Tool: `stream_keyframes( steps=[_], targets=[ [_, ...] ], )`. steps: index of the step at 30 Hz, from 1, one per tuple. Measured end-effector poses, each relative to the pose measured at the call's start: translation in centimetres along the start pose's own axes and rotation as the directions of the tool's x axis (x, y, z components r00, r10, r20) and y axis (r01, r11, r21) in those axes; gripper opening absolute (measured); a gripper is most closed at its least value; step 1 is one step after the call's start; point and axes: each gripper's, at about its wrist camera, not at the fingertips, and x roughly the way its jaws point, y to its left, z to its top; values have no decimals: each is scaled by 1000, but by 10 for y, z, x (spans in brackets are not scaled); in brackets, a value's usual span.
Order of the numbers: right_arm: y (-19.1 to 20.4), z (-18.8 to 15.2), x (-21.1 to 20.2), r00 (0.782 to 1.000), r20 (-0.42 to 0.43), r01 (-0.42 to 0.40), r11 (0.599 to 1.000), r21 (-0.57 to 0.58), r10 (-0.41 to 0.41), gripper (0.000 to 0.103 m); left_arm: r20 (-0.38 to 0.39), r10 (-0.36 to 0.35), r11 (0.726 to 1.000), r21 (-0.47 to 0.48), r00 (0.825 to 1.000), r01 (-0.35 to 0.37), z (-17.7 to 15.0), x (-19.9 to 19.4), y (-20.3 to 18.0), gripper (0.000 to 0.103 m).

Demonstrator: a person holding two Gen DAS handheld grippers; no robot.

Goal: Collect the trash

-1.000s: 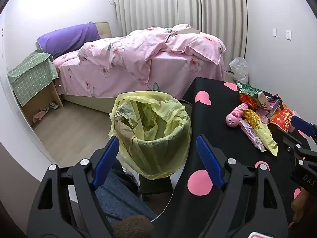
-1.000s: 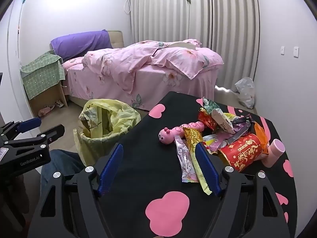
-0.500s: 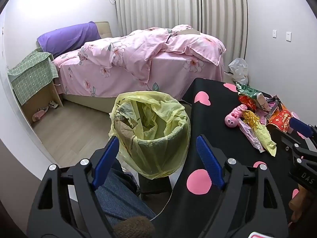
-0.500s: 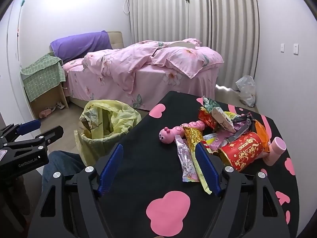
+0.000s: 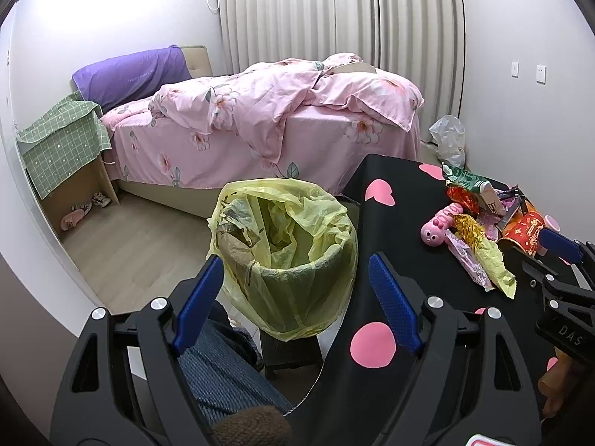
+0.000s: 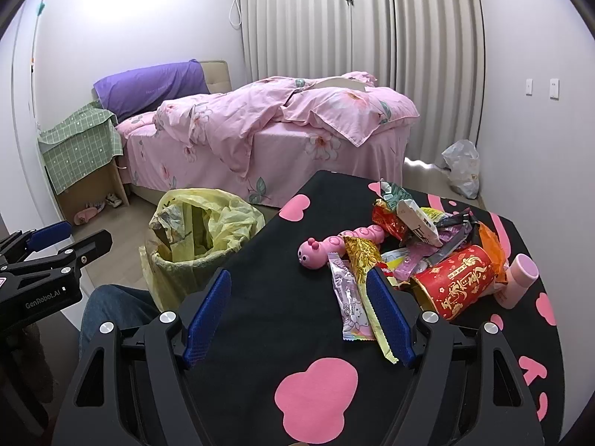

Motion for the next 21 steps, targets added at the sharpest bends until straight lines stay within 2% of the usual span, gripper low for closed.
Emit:
stream_keyframes(
  steps=[21],
  targets=[
    [-1, -1, -1, 1000, 8, -6, 1000, 4, 6, 72, 9, 2, 1000, -4, 1000, -2, 7, -5, 0, 76]
  ],
)
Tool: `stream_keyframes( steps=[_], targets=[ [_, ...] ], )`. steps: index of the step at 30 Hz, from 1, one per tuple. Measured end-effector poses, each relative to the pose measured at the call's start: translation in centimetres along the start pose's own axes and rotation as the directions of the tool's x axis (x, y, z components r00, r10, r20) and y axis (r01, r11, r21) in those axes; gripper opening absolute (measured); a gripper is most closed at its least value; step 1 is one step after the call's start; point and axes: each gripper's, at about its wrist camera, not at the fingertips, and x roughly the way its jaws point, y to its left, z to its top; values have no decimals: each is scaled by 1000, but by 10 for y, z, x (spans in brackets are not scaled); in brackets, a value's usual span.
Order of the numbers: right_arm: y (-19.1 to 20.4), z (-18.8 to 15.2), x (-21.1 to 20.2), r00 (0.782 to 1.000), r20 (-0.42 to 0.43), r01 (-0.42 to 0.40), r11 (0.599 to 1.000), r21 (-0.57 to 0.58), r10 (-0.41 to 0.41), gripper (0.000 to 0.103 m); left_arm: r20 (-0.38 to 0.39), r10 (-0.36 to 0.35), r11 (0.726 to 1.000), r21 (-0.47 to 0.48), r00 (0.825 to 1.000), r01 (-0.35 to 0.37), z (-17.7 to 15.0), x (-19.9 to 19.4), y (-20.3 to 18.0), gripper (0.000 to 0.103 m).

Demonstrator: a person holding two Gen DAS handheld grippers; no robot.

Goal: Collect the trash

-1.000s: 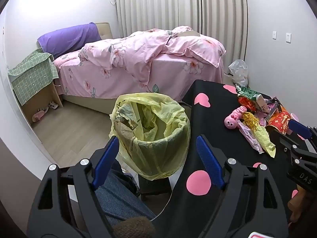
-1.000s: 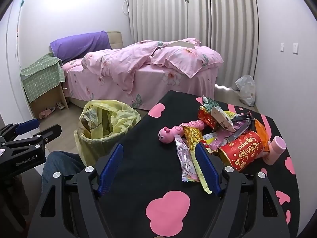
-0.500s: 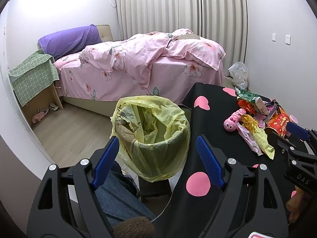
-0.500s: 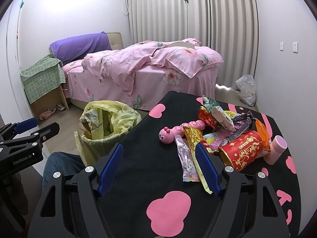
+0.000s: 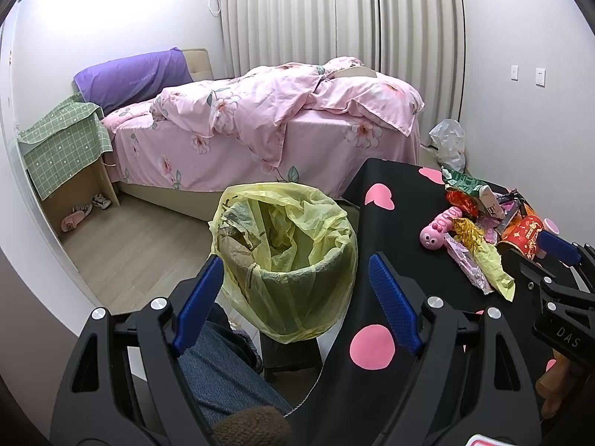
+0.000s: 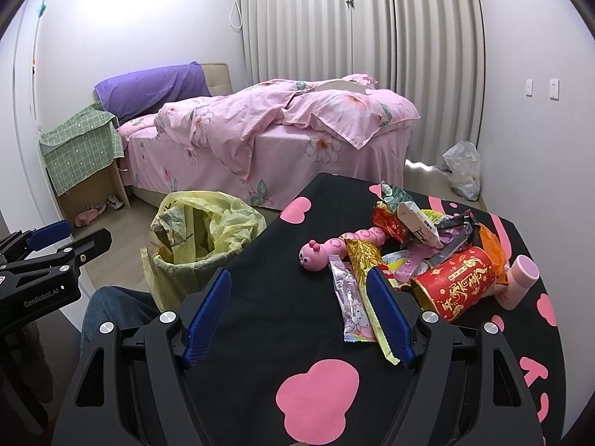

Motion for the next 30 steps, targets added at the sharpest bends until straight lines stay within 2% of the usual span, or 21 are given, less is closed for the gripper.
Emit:
stream_keyframes(
  steps=[30],
  targets=[
    [3, 2, -2, 1000, 7, -3, 1000, 1, 3, 72, 13, 3, 1000, -2, 1000, -3, -1, -1, 2, 76]
  ],
)
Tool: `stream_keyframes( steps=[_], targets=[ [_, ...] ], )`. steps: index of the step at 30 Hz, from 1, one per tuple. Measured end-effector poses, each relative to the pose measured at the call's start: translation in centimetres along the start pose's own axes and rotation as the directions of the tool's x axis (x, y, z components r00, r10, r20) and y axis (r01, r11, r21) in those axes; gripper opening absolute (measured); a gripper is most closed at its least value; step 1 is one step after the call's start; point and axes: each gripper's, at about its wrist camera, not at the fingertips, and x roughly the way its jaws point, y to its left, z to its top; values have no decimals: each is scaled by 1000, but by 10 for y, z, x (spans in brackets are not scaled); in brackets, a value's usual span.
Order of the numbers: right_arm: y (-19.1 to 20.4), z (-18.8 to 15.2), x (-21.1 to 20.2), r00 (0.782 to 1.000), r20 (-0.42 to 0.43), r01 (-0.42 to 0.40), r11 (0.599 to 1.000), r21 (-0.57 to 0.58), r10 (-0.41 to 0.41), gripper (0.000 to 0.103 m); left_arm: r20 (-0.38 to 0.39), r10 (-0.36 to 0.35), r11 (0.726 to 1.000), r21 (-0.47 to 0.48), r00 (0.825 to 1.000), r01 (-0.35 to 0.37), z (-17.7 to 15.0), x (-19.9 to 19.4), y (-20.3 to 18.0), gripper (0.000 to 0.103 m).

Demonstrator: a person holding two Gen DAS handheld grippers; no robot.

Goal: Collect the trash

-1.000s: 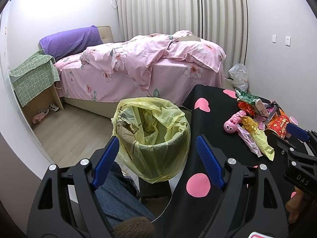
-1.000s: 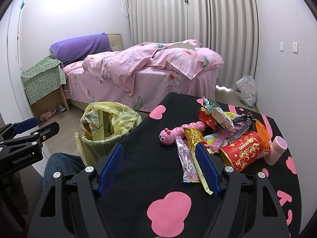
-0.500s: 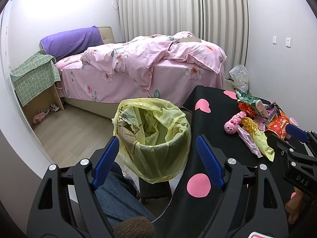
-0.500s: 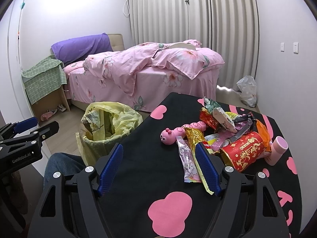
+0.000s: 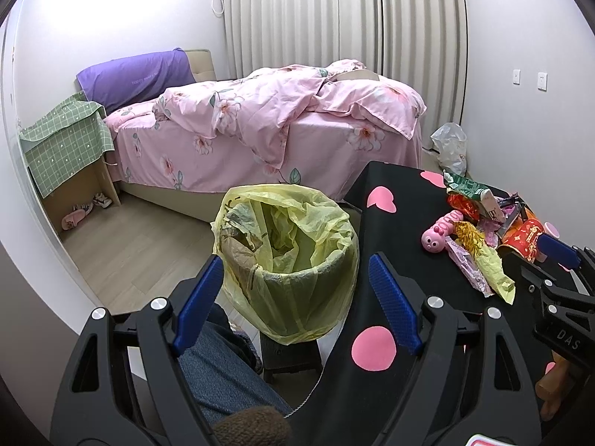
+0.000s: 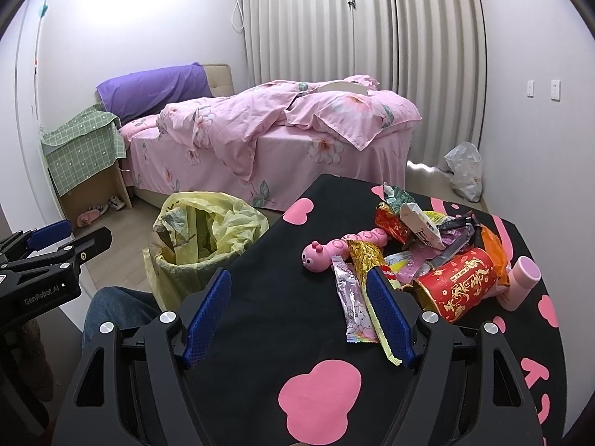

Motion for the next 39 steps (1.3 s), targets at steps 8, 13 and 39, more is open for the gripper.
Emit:
stream_keyframes(
  steps=[8, 13, 39],
  targets=[
    [0, 0, -1, 1000, 2, 0, 1000, 0, 0, 72, 3, 2, 1000, -3, 1000, -2, 0, 2, 1, 76],
    [-3, -1, 0, 1000, 1, -2, 1000, 1, 2, 72, 2, 4, 1000, -6, 1000, -4, 0, 2, 1, 76],
    [-199, -55, -3, 921, -116, 388, 902, 189, -371, 72, -249, -503, 838, 91, 827, 537, 36, 136, -186, 77]
  ],
)
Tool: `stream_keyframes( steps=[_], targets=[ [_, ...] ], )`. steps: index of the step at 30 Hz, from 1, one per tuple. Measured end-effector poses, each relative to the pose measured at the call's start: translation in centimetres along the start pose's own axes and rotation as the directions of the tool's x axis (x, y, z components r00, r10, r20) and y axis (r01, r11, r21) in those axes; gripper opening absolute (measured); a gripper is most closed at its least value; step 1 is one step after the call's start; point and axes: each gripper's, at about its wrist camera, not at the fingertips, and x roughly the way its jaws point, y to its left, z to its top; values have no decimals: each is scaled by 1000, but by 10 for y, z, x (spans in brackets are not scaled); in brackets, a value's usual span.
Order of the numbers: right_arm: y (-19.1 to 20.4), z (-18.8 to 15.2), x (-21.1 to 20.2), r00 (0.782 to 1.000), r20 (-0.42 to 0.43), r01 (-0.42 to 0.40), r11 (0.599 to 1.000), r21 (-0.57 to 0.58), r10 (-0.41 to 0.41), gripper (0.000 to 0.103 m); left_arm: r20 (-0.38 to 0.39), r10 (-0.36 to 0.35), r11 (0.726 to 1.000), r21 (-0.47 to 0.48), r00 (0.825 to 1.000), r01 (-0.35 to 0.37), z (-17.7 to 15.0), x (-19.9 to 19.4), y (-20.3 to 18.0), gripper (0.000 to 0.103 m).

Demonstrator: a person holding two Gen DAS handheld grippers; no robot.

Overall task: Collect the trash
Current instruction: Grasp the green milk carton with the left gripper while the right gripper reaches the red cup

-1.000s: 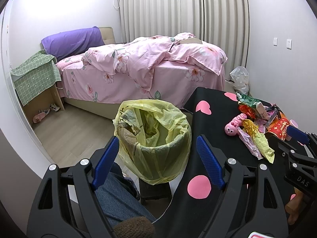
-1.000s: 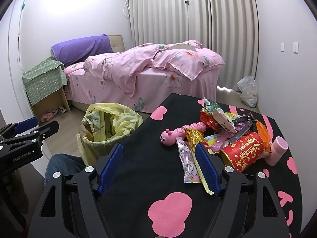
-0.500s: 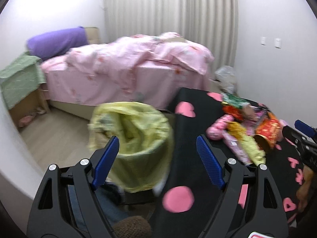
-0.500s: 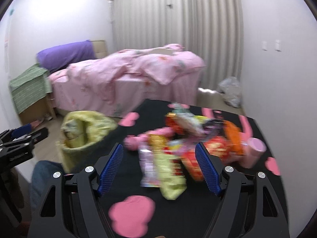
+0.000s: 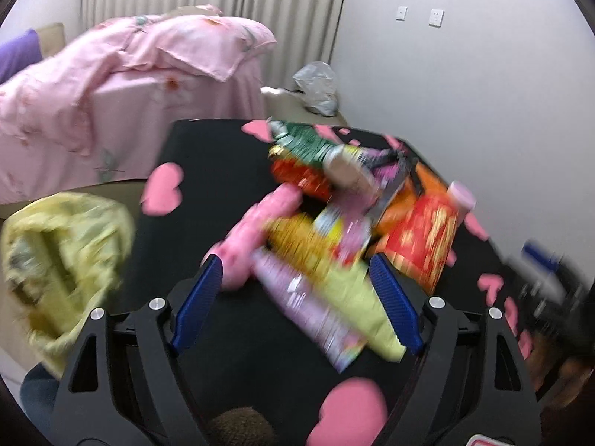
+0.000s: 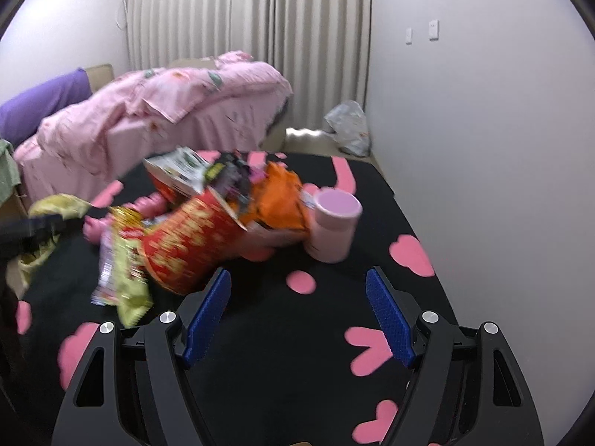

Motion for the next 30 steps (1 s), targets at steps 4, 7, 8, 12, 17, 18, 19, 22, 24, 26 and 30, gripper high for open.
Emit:
stream_keyframes(
  steps=[4, 7, 8, 12, 17, 18, 19, 22, 24, 26, 30],
  targets=[
    [-19, -1, 14, 1000, -12, 8, 997, 77, -7, 72, 46, -29, 1000, -6, 999, 30, 52, 29, -8, 77],
    [-28, 0, 24, 999, -29, -15, 992, 123, 18, 72, 22, -62, 996, -66, 998, 63, 90, 68, -7, 77],
    [-28, 0, 25, 999, -34, -14, 993, 121, 18, 72, 2, -65, 994, -86, 998, 65, 97, 79, -5, 76],
    [-30, -3, 25, 998, -22, 56, 997, 59, -54, 72, -130, -67, 990, -131, 989, 50, 123, 135, 4, 63],
    [-49, -7, 27, 997, -30, 75, 992, 97, -73, 72, -272, -71, 988, -149, 960, 31, 137, 185, 19, 55],
    [-52, -8, 30, 997, -42, 64, 991, 117, -59, 72, -290, -79, 987, -159, 954, 34, 136, 190, 21, 51],
    [-53, -8, 32, 998, -48, 57, 991, 124, -51, 72, -319, -117, 981, -187, 940, 59, 134, 197, 26, 51],
    [-50, -10, 35, 998, -54, 50, 992, 113, -44, 72, -319, -211, 958, -257, 924, 130, 129, 187, 32, 38],
    [-46, -10, 36, 998, -53, 47, 994, 102, -42, 72, -284, -227, 955, -251, 931, 156, 129, 169, 31, 38],
    [-44, -8, 35, 998, -50, 38, 994, 103, -33, 72, -216, -226, 962, -202, 950, 183, 129, 138, 27, 38],
    [-39, 0, 26, 1000, -23, 4, 993, 116, -2, 72, -86, -228, 968, -128, 970, 216, 118, 70, 19, 38]
  ],
)
